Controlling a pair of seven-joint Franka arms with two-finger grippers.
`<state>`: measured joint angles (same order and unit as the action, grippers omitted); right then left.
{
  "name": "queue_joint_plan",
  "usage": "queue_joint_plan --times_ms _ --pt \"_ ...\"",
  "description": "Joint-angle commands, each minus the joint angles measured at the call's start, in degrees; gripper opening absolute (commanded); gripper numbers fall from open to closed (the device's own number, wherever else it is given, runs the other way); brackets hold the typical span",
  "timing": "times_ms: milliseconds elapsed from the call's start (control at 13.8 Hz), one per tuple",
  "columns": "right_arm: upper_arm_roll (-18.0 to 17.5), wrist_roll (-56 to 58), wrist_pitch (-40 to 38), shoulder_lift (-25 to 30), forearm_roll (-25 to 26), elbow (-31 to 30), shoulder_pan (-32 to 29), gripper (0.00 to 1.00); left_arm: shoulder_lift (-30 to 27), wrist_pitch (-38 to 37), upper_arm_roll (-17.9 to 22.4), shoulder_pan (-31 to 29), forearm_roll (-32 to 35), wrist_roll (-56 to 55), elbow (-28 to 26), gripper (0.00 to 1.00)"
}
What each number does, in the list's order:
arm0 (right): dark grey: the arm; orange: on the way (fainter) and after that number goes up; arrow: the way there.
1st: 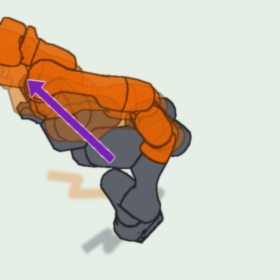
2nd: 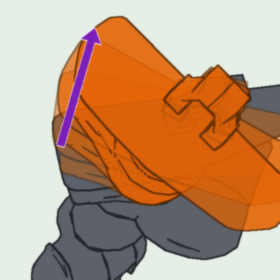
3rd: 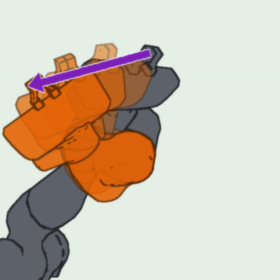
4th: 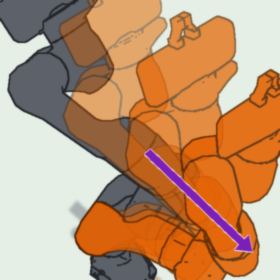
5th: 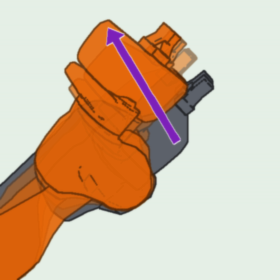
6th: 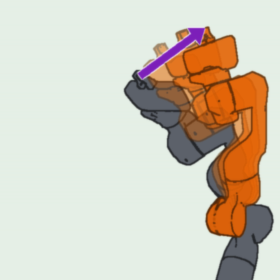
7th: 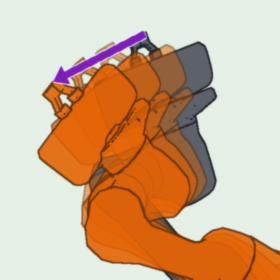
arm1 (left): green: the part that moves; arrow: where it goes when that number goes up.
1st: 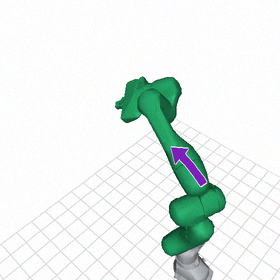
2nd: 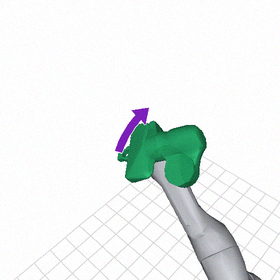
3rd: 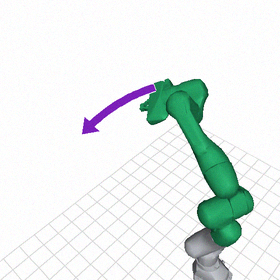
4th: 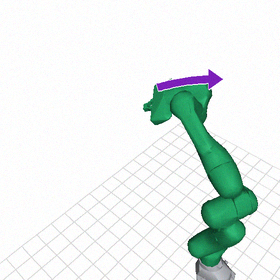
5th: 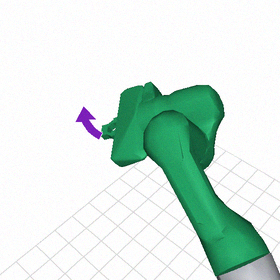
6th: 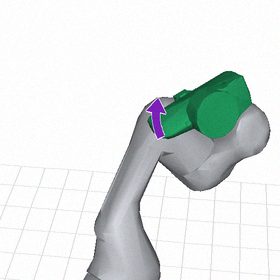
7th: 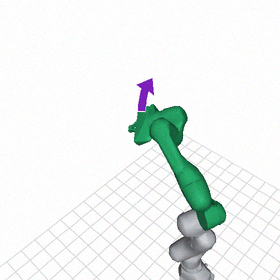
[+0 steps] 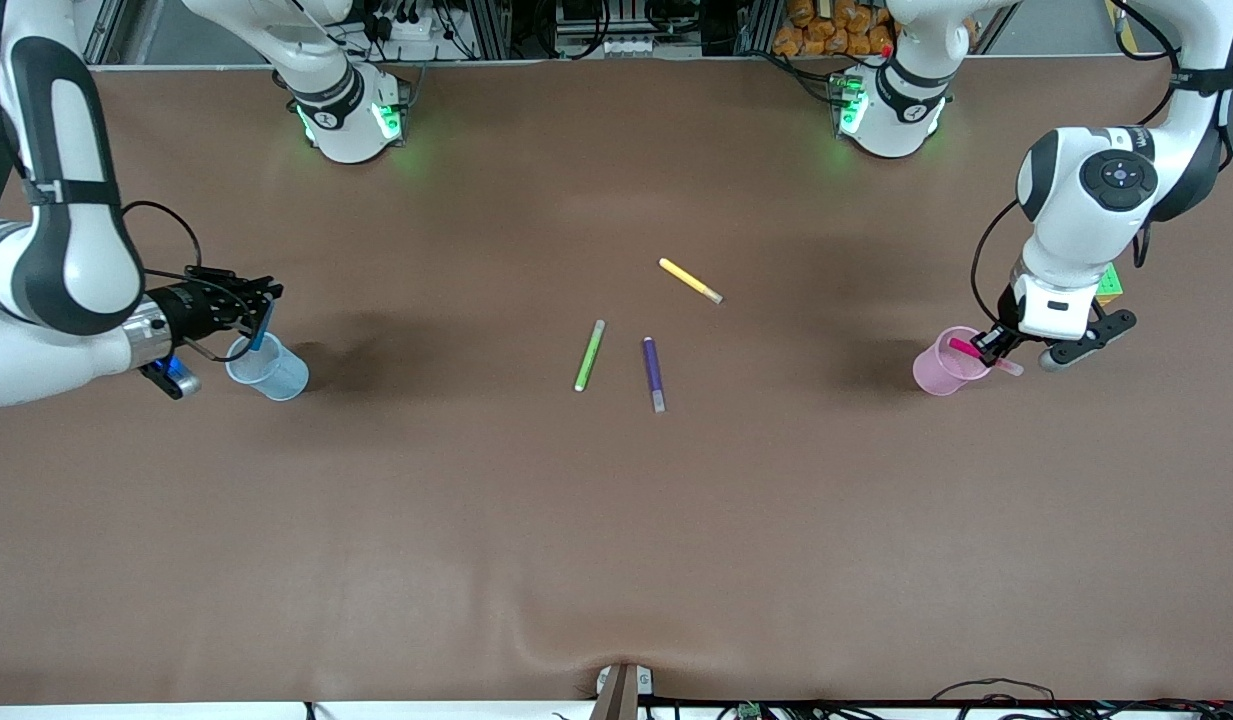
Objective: Place pink and blue markers in matching cups
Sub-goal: 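Drop the pink marker into the pink cup while the right gripper drops blue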
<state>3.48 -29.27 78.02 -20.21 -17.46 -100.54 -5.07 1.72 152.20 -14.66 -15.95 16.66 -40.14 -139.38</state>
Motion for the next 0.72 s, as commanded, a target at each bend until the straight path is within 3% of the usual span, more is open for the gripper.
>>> queue_joint_plan --times_ms 0,217,652 --pt "-0.7 5.4 -0.1 -3.0 -1.4 0.0 -3.5 0.00 0.3 0.4 -0.5 -0.9 1.1 0.0 0.9 1.00" --pt "-0.7 8.7 0.6 -5.6 -1.4 0.0 -5.2 0.00 0.2 -2.9 -0.6 -0.9 1.1 0.0 3.5 1.00" --pt "-0.7 10.2 3.4 -9.0 -2.3 1.9 -7.0 0.00 -0.3 -25.3 -2.8 -0.1 0.7 0.1 16.6 1.00"
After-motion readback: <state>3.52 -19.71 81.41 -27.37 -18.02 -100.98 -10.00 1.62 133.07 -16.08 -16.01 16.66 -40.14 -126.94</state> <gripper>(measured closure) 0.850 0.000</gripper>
